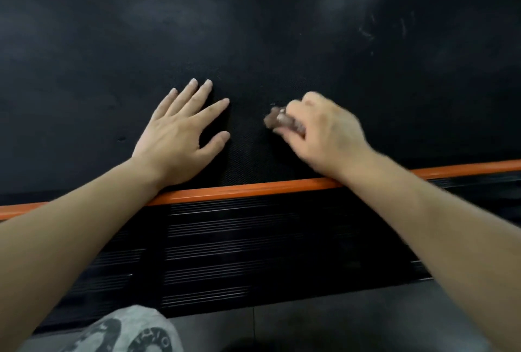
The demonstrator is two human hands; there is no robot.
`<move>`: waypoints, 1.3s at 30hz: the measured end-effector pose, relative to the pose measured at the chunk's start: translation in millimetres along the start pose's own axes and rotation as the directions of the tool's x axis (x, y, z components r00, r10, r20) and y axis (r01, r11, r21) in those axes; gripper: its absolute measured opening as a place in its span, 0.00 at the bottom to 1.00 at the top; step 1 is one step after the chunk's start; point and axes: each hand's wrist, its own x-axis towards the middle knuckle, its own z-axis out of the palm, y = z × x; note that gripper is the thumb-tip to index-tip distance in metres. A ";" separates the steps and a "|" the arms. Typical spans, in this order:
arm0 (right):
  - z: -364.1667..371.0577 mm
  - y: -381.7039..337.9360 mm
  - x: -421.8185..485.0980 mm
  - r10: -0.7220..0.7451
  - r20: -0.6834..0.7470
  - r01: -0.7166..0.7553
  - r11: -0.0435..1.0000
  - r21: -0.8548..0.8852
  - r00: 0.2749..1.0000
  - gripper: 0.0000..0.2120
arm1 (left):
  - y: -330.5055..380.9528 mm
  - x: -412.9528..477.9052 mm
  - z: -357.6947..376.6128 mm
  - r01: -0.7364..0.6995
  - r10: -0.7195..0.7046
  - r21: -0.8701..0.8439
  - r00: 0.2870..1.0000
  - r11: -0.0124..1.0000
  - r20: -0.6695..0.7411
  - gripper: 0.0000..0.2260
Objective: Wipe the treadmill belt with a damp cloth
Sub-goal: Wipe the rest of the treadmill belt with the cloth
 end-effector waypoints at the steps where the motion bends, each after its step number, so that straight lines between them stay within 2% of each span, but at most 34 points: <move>1: -3.8 10.7 9.6 0.055 -0.027 -0.055 0.998 -0.027 0.998 0.13 | 0.1 -0.7 -0.5 0.001 -0.001 -0.012 1.000 1.000 0.000 0.31; 3: -11.1 31.2 31.5 0.284 -0.138 -0.295 0.953 -0.067 0.949 0.14 | 0.7 -0.8 -1.7 0.004 -0.004 -0.050 1.000 0.999 -0.009 0.30; 4: -10.3 31.6 36.0 0.333 -0.169 -0.347 0.936 -0.058 0.928 0.15 | 0.9 -0.9 -1.9 0.007 -0.008 -0.067 1.000 0.998 -0.016 0.30; 5: -6.5 22.9 34.2 0.298 -0.165 -0.309 0.950 -0.048 0.940 0.15 | 1.2 -0.4 -2.0 0.011 -0.012 -0.077 1.000 0.997 -0.025 0.30; 7: 4.7 -3.6 20.9 0.046 -0.039 -0.045 0.998 0.032 0.998 0.13 | 1.1 0.4 -1.4 0.016 -0.019 -0.082 0.999 0.996 -0.032 0.29; 8: 6.5 -9.5 12.3 -0.063 0.049 0.060 0.995 0.074 0.997 0.12 | 0.7 0.2 -0.9 0.016 -0.018 -0.078 0.999 0.997 -0.030 0.29; 9: 1.3 -5.2 8.5 -0.107 0.101 0.098 0.991 0.093 0.989 0.11 | 0.4 0.0 -0.6 0.014 -0.016 -0.073 0.999 0.997 -0.027 0.29; 11: -14.5 20.2 12.0 -0.006 0.089 0.002 0.999 0.047 0.996 0.10 | 0.9 -0.6 -0.3 0.023 -0.025 -0.063 1.000 0.998 -0.018 0.28; 13: -21.9 40.7 9.3 0.209 -0.019 -0.209 0.978 -0.016 0.978 0.10 | 3.5 0.1 -2.3 0.024 -0.024 -0.049 1.000 0.998 0.001 0.28; 14: -19.4 36.7 5.6 0.269 -0.065 -0.272 0.961 -0.041 0.961 0.12 | 4.1 0.1 -3.4 0.028 -0.028 -0.037 1.000 0.999 0.005 0.28; 15: -13.4 24.4 1.5 0.258 -0.072 -0.262 0.964 -0.050 0.963 0.13 | 4.4 -0.3 -4.0 0.032 -0.032 -0.026 0.999 0.999 0.008 0.28; 17: 0.0 -2.3 -8.1 0.146 0.001 -0.146 0.989 0.013 0.989 0.13 | 4.1 -1.5 -3.2 0.030 -0.029 -0.025 0.999 0.999 0.014 0.28; 19: -3.7 -4.4 -14.2 0.162 0.042 -0.163 0.986 0.022 0.986 0.12 | 3.1 0.0 -3.4 0.021 -0.021 -0.035 1.000 0.999 0.013 0.28; 21: -15.6 12.9 -19.3 0.306 -0.013 -0.307 0.950 -0.062 0.952 0.12 | 2.5 -0.6 -3.7 0.020 -0.019 -0.036 1.000 0.999 0.009 0.28; 24: -10.1 3.3 -26.3 0.515 -0.159 -0.535 0.833 -0.141 0.843 0.12 | 1.2 -0.2 -4.7 0.027 -0.027 -0.034 1.000 0.999 -0.005 0.28; 26: 9.0 -41.2 -20.5 0.479 -0.150 -0.495 0.864 -0.094 0.865 0.12 | 0.7 1.4 -4.9 0.005 -0.005 -0.049 1.000 0.999 -0.008 0.27; 28: 23.4 -76.7 -14.7 0.341 -0.071 -0.344 0.939 -0.032 0.937 0.09 | -1.1 0.5 -3.9 -0.007 0.006 -0.075 1.000 0.997 -0.014 0.24; 30: 23.1 -72.6 -6.3 0.293 -0.081 -0.298 0.953 -0.053 0.953 0.11 | -5.4 1.1 -3.8 -0.024 0.025 -0.109 1.000 0.994 0.002 0.23; 32: 15.8 -48.6 3.4 0.369 -0.129 -0.384 0.914 -0.129 0.921 0.11 | -16.7 -0.7 -9.1 -0.107 0.114 -0.113 0.991 0.988 0.063 0.24; 34: 9.6 -42.3 18.4 0.522 -0.212 -0.551 0.828 -0.106 0.826 0.12 | -38.7 -6.3 -19.1 -0.228 0.233 -0.049 0.961 0.972 0.147 0.25; 35: 13.9 -54.8 23.9 0.528 -0.244 -0.563 0.821 -0.101 0.813 0.13 | -53.5 -11.6 -25.6 -0.264 0.262 -0.013 0.949 0.964 0.177 0.26; 37: 33.7 -97.2 29.3 0.372 -0.220 -0.401 0.910 -0.103 0.902 0.13 | -90.0 -27.1 -38.1 -0.230 0.222 0.031 0.960 0.973 0.172 0.29; 39: 44.9 -137.7 30.1 0.134 -0.074 -0.136 0.990 -0.025 0.988 0.12 | -127.1 -46.6 -46.7 -0.157 0.148 0.057 0.979 0.986 0.142 0.32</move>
